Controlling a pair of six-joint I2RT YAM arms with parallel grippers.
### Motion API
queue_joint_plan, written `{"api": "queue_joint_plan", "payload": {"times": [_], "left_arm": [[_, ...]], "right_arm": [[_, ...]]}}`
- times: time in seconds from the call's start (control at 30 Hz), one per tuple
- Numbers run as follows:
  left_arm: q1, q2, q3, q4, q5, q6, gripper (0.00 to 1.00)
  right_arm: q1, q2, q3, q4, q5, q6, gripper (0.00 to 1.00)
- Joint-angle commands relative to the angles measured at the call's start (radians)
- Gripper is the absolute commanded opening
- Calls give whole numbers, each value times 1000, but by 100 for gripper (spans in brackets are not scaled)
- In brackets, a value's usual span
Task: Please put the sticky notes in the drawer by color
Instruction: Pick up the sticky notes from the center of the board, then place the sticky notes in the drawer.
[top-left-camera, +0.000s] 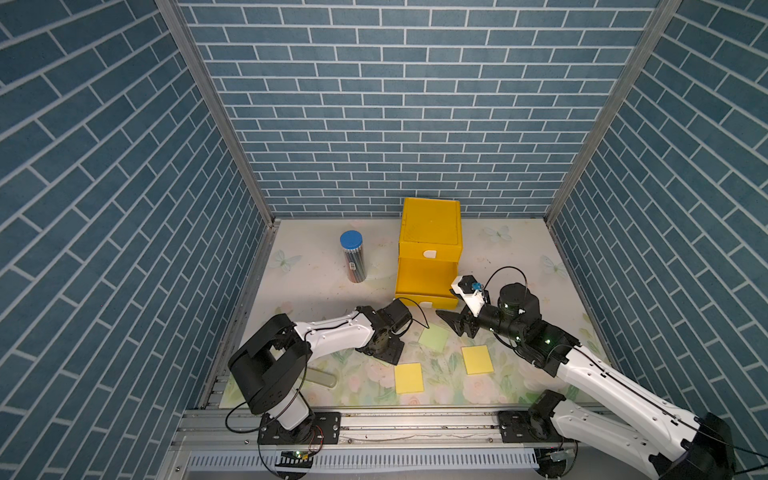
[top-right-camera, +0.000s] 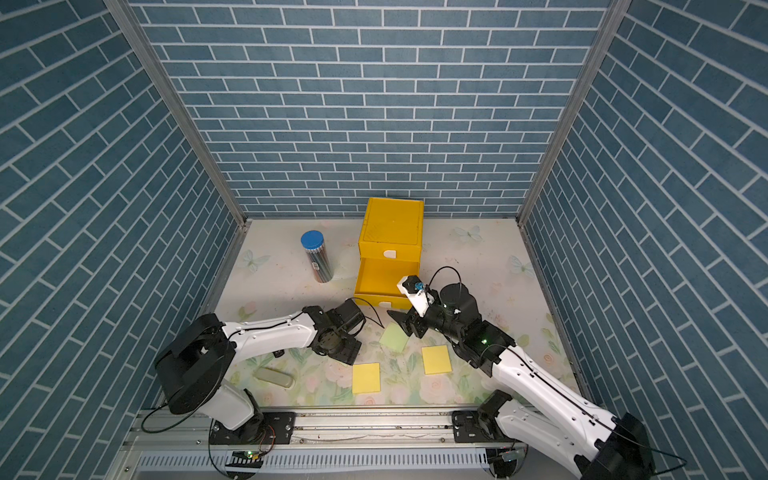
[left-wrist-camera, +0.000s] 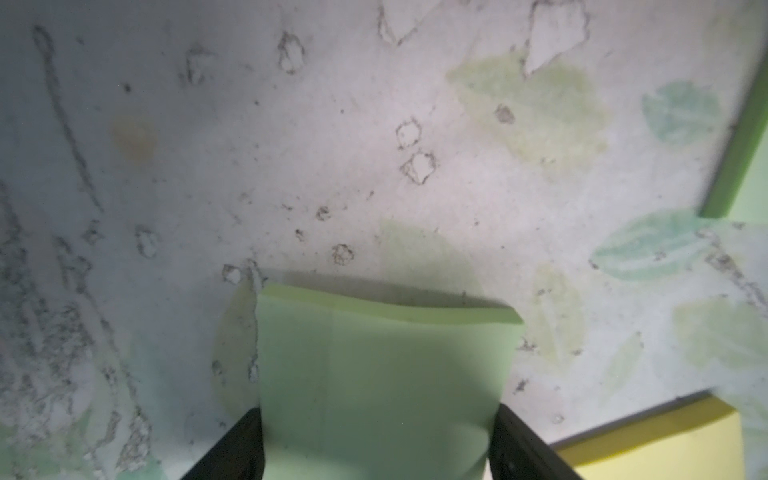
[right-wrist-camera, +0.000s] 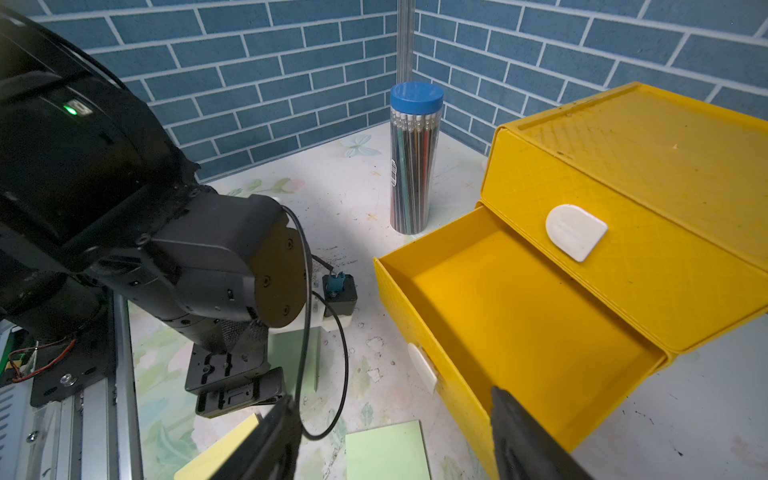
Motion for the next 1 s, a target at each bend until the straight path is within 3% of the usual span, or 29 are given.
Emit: {"api": "queue_joint_plan", "payload": {"times": [0.0, 0.17, 0.47, 0.8, 0.97], "left_arm": [[-4, -14, -3, -60, -69, -15, 84], [-2, -73, 57, -101, -96, -15, 83], [-2, -114, 207, -181, -116, 2, 83], [-4, -129, 407, -237, -118, 36, 84], [-4, -18, 602, -279, -144, 81, 84]], "right_arm": [[0, -5, -2, 16, 3, 12, 73], [0, -50, -43, 64, 27, 5, 71], [-20, -119, -84, 60, 291, 77, 68], [-108, -182, -146, 58, 309, 154, 69], [-111, -176, -154, 55, 294, 166, 69]]}}
